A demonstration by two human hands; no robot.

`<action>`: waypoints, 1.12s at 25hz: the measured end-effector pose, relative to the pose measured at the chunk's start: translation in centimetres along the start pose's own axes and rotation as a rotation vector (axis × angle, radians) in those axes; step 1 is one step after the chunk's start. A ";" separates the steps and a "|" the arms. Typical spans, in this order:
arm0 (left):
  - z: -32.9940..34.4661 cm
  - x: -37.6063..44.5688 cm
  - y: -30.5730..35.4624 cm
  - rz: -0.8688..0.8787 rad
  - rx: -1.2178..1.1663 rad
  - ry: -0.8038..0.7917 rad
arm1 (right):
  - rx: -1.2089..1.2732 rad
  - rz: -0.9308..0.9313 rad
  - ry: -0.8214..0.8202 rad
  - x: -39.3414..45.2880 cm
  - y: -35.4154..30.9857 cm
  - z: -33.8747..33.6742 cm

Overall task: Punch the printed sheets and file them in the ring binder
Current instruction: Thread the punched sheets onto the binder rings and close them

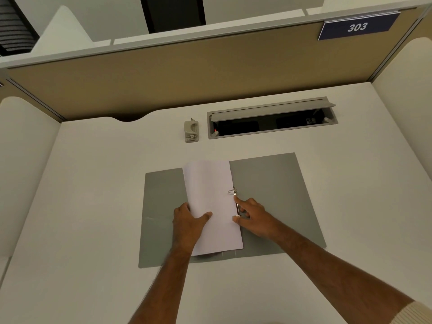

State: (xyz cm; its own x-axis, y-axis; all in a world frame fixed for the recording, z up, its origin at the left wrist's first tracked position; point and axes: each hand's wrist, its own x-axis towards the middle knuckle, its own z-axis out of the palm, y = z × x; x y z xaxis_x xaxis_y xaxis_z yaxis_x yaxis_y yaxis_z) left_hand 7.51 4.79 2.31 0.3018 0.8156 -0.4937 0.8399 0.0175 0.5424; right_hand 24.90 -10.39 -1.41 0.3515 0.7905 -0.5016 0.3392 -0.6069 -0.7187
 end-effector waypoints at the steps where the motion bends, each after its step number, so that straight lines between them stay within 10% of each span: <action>1: 0.3 0.0 0.2 0.008 -0.031 -0.006 | 0.001 0.001 -0.003 0.0 0.0 -0.1; 28: 3.7 -3.6 8.4 0.142 -0.419 -0.404 | 0.668 0.199 0.138 -1.8 -0.3 -2.8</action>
State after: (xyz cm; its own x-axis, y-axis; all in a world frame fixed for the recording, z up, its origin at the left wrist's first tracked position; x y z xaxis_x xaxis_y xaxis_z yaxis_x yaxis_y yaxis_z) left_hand 15.17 -0.12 6.10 0.6150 0.5433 -0.5715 0.5538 0.2182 0.8035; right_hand 26.63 -11.89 1.10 0.4733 0.6251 -0.6206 -0.3355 -0.5235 -0.7832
